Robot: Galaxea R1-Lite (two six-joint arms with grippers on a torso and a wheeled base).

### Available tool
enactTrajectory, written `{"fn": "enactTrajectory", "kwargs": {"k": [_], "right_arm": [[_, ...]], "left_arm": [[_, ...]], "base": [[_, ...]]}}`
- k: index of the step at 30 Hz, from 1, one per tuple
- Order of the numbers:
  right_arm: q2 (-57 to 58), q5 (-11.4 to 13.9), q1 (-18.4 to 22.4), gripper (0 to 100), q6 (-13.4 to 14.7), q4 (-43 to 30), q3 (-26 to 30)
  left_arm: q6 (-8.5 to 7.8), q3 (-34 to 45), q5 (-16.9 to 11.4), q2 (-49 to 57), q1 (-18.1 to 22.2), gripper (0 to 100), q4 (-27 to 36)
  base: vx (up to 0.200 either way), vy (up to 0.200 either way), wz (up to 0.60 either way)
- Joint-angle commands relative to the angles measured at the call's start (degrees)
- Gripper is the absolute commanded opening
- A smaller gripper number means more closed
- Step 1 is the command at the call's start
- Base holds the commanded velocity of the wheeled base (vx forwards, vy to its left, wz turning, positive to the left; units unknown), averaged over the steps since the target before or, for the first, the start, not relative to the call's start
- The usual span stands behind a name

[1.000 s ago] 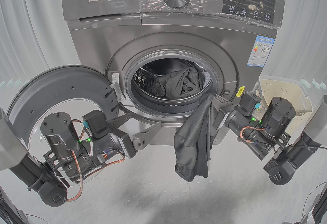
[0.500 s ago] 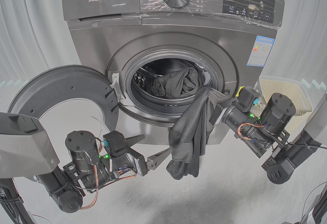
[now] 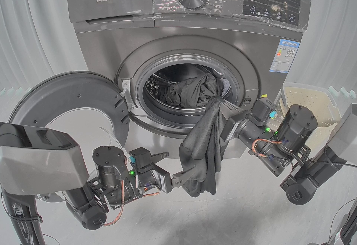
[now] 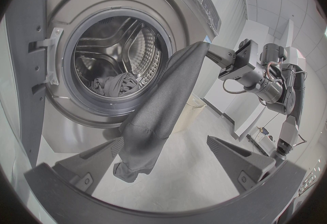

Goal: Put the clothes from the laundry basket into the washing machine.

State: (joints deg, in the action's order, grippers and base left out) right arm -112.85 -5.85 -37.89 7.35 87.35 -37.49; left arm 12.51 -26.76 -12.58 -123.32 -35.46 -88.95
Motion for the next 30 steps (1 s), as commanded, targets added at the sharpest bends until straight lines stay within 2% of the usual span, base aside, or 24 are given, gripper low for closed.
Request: {"fn": "enactTrajectory", "kwargs": {"k": [1, 10, 30], "right_arm": [[-0.9, 0.0, -0.5, 0, 0.0, 0.1, 0.0], [-0.9, -0.1, -0.9, 0, 0.0, 0.1, -0.1], [-0.9, -0.1, -2.2, 0, 0.1, 0.2, 0.2]], "left_arm": [[0.06, -2.0, 0.1, -3.5, 0.1, 100, 0.0], [-0.82, -5.6, 0.0, -8.6, 0.2, 100, 0.0], [-0.73, -13.6, 0.2, -14.5, 1.5, 100, 0.0]], "base": [[0.000, 0.000, 0.00], [0.000, 0.000, 0.00], [0.000, 0.000, 0.00]]}}
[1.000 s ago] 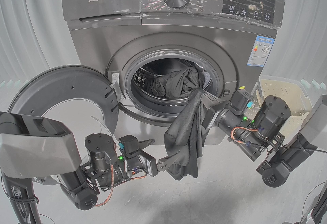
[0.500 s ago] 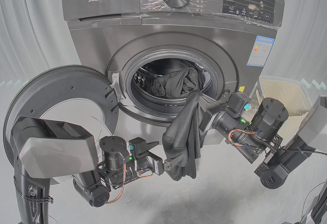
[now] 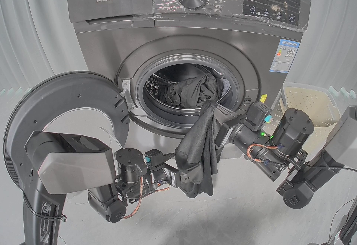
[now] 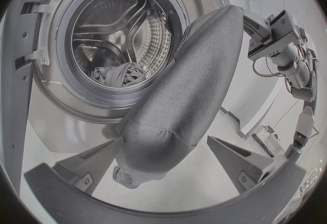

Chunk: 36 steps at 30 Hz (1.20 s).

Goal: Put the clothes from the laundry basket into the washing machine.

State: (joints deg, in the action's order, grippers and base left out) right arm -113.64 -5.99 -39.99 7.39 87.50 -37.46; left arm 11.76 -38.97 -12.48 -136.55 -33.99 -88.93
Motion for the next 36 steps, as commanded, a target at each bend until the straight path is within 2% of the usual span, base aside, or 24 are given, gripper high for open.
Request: {"fn": "enactTrajectory", "kwargs": {"k": [1, 5, 6, 10, 22, 23, 28, 30, 34, 36], "right_arm": [[-0.1, 0.0, -0.1, 0, 0.1, 0.1, 0.3], [-0.1, 0.0, 0.0, 0, 0.1, 0.1, 0.5], [-0.1, 0.0, 0.0, 0, 0.1, 0.1, 0.5], [0.0, 0.0, 0.0, 0, 0.1, 0.1, 0.6], [-0.2, 0.0, 0.5, 0, 0.2, 0.0, 0.7], [-0.8, 0.0, 0.8, 0, 0.2, 0.1, 0.7], [-1.7, 0.0, 0.9, 0, 0.3, 0.1, 0.8], [-2.6, 0.0, 0.9, 0, 0.3, 0.2, 0.8], [-3.8, 0.1, 0.9, 0, 0.6, 0.7, 2.3], [-4.5, 0.1, 0.9, 0, 0.8, 0.8, 2.9]], "left_arm": [[0.01, -1.7, 0.0, -1.4, 0.1, 100, 0.0], [-0.16, -3.7, 0.4, -2.9, 0.1, 100, 0.0], [-0.25, -4.2, 0.4, -3.2, 0.1, 0, 0.0], [-1.13, -4.9, 0.4, -3.8, 1.2, 0, 0.0], [-1.57, -4.7, 0.6, -0.1, 2.7, 0, -0.1], [-1.57, -2.4, 0.6, 4.5, 3.0, 0, 0.0], [-1.83, 3.0, 0.5, 12.4, 3.1, 0, 0.0], [-2.54, 6.9, 0.3, 17.7, 3.5, 0, 0.0], [-3.41, 10.4, 0.0, 24.3, 3.8, 0, 0.0], [-3.24, 11.6, -0.2, 26.9, 4.2, 0, 0.0]], "base": [[0.000, 0.000, 0.00], [0.000, 0.000, 0.00], [0.000, 0.000, 0.00], [0.000, 0.000, 0.00], [0.000, 0.000, 0.00], [0.000, 0.000, 0.00], [0.000, 0.000, 0.00], [0.000, 0.000, 0.00], [0.000, 0.000, 0.00], [0.000, 0.000, 0.00]]}}
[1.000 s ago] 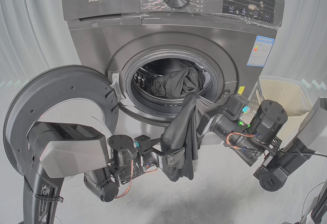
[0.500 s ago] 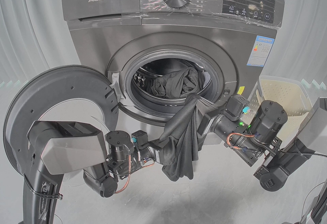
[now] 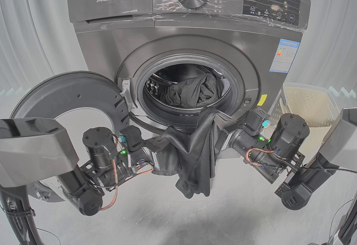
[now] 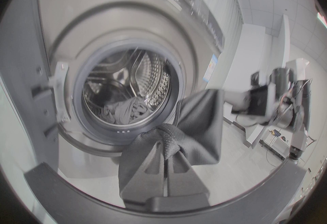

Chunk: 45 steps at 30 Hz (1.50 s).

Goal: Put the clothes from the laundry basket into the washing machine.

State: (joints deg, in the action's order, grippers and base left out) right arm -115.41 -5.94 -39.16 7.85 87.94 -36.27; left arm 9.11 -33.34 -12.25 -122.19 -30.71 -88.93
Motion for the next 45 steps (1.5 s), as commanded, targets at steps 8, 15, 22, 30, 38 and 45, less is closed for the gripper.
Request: {"fn": "enactTrajectory", "kwargs": {"k": [8, 15, 22, 30, 38, 45], "right_arm": [[-5.5, 0.2, 0.1, 0, 0.3, 0.4, 1.8], [-7.6, 0.3, -0.5, 0, 0.4, 0.4, 3.0], [-9.1, 0.8, -2.1, 0, 0.4, 0.4, 4.4], [-11.5, 1.0, -3.8, 0, 0.5, 0.4, 4.4], [-13.2, 1.0, -6.4, 0, 1.2, 0.4, 3.9], [-14.8, 1.0, -7.7, 100, 1.7, 0.5, 4.2]], "left_arm": [[-0.32, 8.3, -0.4, 19.1, 1.8, 0, 0.0], [-0.23, 7.8, -1.8, 21.4, 4.0, 0, 0.0], [-0.14, 7.3, -2.7, 22.3, 4.7, 0, 0.0], [-0.41, 5.7, -2.3, 22.2, 4.7, 0, 0.0], [-0.58, 4.1, -1.9, 22.3, 4.8, 0, 0.0], [-0.67, 3.6, -1.9, 22.3, 5.1, 0, 0.0]], "base": [[0.000, 0.000, 0.00], [0.000, 0.000, 0.00], [0.000, 0.000, 0.00], [0.000, 0.000, 0.00], [0.000, 0.000, 0.00], [0.000, 0.000, 0.00]]}}
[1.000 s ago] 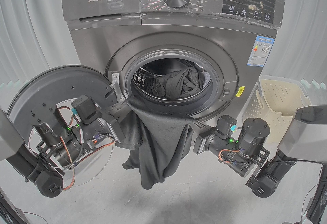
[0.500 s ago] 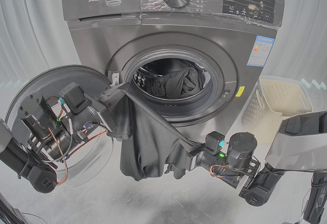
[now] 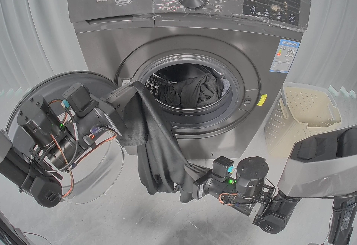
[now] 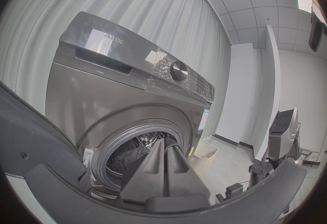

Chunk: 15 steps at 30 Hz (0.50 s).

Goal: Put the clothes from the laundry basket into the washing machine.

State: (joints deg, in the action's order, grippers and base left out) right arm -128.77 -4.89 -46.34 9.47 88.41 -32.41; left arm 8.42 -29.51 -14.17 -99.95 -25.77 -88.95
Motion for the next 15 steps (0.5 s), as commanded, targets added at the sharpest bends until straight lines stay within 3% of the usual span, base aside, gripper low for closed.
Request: {"fn": "enactTrajectory", "kwargs": {"k": [1, 8, 12, 15], "right_arm": [[-2.1, -0.1, -0.5, 100, 0.2, 0.0, 0.2], [-2.5, 0.0, 0.7, 100, -0.1, -0.1, 1.1], [-4.6, 0.1, 5.8, 100, -1.0, -0.2, -0.7], [-8.0, 1.6, 7.9, 100, -1.9, -0.3, -4.7]], "left_arm": [[0.01, -0.3, 0.0, 0.0, 0.2, 0, 0.0], [0.10, -0.8, 0.0, 1.0, 0.3, 0, 0.0], [0.19, -0.9, -0.3, 2.6, 0.2, 0, 0.0], [0.37, -0.9, -0.6, 3.4, 0.1, 0, 0.0]], "base": [[0.000, 0.000, 0.00], [0.000, 0.000, 0.00], [0.000, 0.000, 0.00], [0.000, 0.000, 0.00]]}}
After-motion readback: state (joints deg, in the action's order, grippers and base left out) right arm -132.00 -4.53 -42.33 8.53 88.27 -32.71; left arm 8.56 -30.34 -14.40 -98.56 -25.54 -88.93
